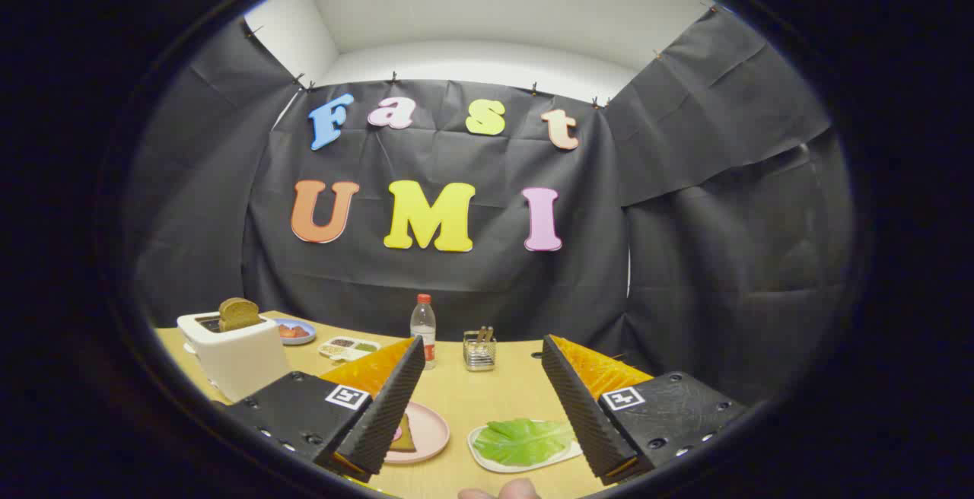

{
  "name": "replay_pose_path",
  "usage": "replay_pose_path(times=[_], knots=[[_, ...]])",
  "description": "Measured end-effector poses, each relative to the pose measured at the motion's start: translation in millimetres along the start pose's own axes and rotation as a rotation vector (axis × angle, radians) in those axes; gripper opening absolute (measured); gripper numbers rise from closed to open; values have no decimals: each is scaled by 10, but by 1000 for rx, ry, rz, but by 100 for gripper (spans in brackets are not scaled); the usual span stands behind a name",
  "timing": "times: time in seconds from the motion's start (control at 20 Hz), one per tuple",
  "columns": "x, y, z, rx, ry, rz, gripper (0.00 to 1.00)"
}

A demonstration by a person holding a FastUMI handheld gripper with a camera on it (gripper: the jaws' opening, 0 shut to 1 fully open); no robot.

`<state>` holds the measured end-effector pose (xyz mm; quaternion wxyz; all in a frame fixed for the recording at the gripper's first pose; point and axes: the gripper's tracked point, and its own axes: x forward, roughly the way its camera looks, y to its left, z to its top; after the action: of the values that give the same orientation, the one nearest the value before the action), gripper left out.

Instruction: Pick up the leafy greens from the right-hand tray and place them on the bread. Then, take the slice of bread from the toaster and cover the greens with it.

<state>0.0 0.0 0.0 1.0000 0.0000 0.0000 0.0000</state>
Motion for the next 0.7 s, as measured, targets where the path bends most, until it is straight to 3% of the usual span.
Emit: replay_pose_path(times=[0.7], knots=[[36, 52, -34, 12, 14, 15, 95]])
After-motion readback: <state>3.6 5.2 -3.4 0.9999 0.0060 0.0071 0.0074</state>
